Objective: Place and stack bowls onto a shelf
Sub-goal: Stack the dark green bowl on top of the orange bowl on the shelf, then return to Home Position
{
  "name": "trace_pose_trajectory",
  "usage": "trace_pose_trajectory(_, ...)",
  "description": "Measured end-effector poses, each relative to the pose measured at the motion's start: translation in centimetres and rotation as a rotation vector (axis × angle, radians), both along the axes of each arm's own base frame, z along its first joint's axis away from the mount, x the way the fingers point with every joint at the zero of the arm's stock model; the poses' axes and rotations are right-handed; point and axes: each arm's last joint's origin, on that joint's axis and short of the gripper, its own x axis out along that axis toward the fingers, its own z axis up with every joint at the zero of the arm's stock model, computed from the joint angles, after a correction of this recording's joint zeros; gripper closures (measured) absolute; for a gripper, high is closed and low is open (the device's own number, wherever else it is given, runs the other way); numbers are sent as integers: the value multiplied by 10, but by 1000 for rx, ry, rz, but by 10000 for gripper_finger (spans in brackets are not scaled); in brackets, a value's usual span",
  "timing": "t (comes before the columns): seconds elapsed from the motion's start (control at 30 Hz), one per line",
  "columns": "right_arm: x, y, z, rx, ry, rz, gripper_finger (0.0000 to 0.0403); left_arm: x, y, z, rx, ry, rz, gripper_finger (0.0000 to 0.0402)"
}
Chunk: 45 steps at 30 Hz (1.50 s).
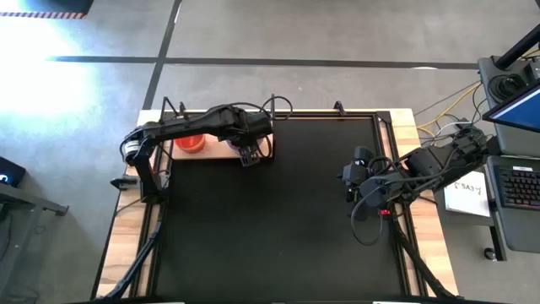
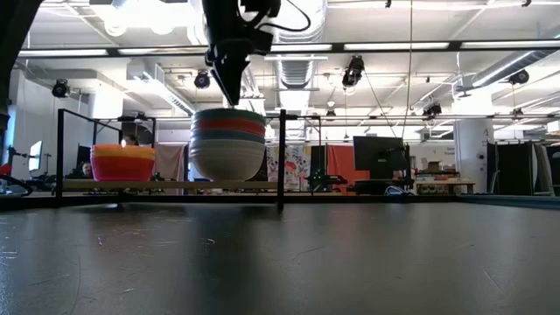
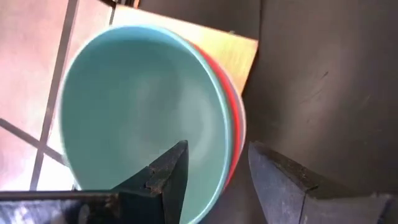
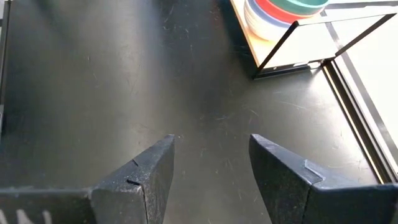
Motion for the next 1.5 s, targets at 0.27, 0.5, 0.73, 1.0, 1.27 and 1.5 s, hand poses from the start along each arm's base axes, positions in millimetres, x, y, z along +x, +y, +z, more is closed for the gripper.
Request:
trace_pose_trajectory(0.27,0,0,0,3,-1,-4,207,2,-11,28,18,-79,-33,250)
trace_pose_trajectory(0.5,1,0,-10,-30,33,14,207,3,-28,52,32,-159,-81,250)
trace_pose_trajectory(0.73,2,0,-45,-120,124,-11,207,2,-48,64,26,-187,-126,250)
trace_pose_trajectory(1.0,-17,-11,-70,-87,19,-38,207,-26,-53,81,4,-230,-57,250)
trace_pose_trajectory(1.27,-39,-21,-96,-53,-302,58,207,-59,-69,97,-9,-374,-39,250)
trace_pose_trajectory(1.5,-58,-31,-123,-37,-484,71,207,-98,-92,106,23,-541,-6,250)
